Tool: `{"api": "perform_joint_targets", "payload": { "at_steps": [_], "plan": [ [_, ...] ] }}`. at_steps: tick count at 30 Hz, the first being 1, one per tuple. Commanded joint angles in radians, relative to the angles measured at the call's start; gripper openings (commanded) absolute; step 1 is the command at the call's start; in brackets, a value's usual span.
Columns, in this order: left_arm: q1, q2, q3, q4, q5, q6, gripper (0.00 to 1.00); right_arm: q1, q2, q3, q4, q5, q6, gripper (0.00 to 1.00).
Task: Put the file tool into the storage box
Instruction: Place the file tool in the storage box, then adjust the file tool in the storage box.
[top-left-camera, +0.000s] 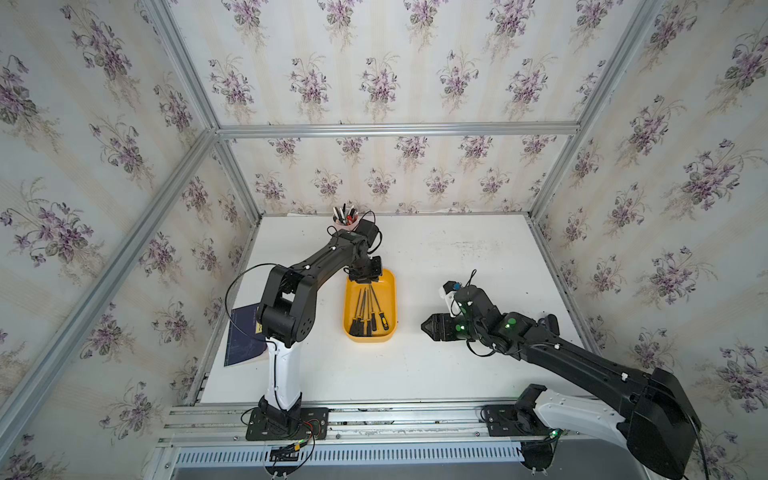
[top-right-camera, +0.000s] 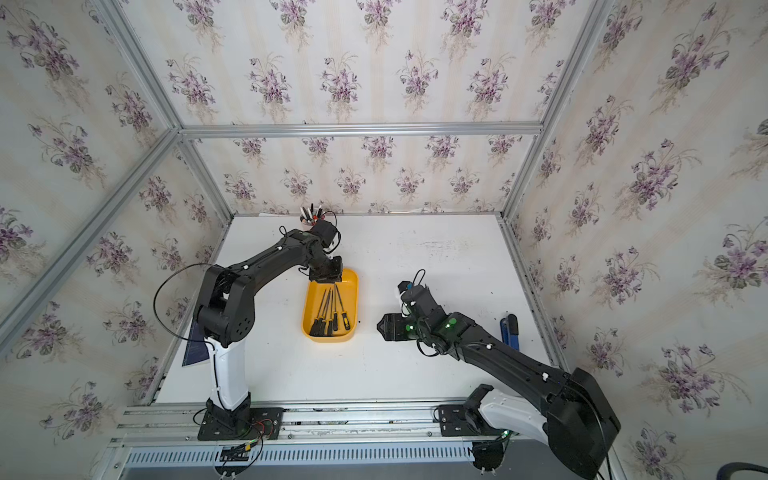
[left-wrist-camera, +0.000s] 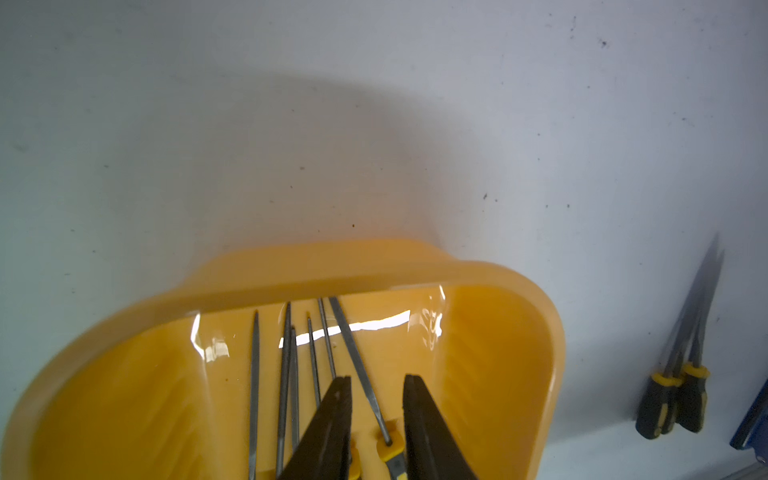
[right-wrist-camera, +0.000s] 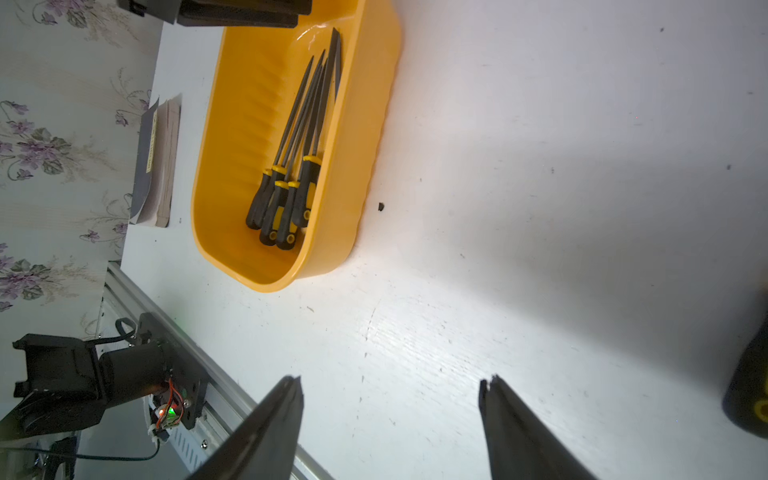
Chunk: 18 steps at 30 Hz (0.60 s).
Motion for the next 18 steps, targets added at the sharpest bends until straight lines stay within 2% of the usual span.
{"api": "perform_joint_targets", "payload": {
  "at_steps": [1, 8, 13, 18],
  "plan": [
    [-0.006, -0.037, -0.014, 0.022, 0.071, 0.025, 0.32, -0.007, 0.017, 0.028, -0.043, 0.090, 0.030, 0.72],
    [-0.040, -0.068, -0.036, -0.052, 0.076, 0.078, 0.33, -0.043, 0.057, 0.057, -0.068, 0.122, 0.045, 0.72],
    [-0.054, -0.041, -0.090, -0.026, 0.085, 0.046, 0.23, -0.045, 0.070, 0.051, -0.055, 0.109, 0.053, 0.71],
    [-0.090, -0.001, -0.077, -0.032, 0.085, 0.046, 0.19, -0.046, 0.058, 0.045, -0.061, 0.112, 0.052, 0.71]
  ]
}}
